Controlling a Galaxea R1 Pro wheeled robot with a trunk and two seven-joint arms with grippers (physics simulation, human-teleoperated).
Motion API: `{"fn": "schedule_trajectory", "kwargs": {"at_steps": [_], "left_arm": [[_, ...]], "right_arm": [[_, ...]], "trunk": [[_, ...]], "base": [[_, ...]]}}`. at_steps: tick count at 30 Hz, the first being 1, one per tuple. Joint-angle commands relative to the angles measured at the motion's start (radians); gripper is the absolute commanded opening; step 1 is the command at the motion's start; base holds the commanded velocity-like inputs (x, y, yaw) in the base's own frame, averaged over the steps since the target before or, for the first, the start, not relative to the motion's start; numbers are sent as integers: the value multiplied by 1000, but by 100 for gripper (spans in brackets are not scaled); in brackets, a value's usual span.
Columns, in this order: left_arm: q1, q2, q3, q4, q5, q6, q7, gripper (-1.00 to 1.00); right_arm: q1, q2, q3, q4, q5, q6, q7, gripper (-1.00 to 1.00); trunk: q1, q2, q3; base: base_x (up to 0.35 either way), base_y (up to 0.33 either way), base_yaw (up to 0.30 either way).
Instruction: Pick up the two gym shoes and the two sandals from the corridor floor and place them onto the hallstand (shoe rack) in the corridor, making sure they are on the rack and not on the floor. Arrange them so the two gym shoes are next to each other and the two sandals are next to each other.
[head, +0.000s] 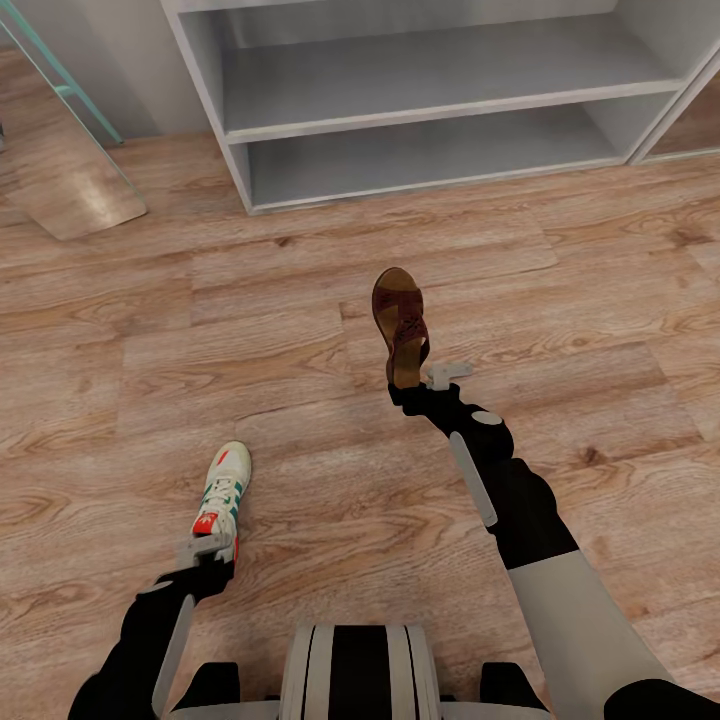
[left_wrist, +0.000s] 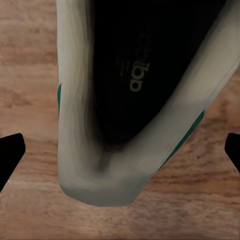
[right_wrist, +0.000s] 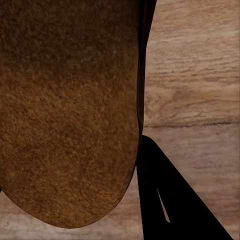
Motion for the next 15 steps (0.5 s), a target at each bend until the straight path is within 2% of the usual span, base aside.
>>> {"fn": "schedule_trajectory", "kwargs": {"at_steps": [1,5,7,15], "left_arm": [[0,0,-5,0,-20,0,0,100],[0,0,-21,0,-77,0,1,100],[0,0,-25,0,-90,0,1,100],[-1,1,-31,0,-104,0,1,100]], "right_arm": [[0,0,0,0,-4,0,-3,-100],[0,0,0,1,-4,0,-3,-100],[0,0,0,1,-4,0,-3,-100],[-1,0,-1,1,-4,0,-3,-100]], "trunk": [[0,0,0],[0,0,0],[0,0,0],[0,0,0]], "base": [[0,0,0],[0,0,0],[0,0,0],[0,0,0]]}}
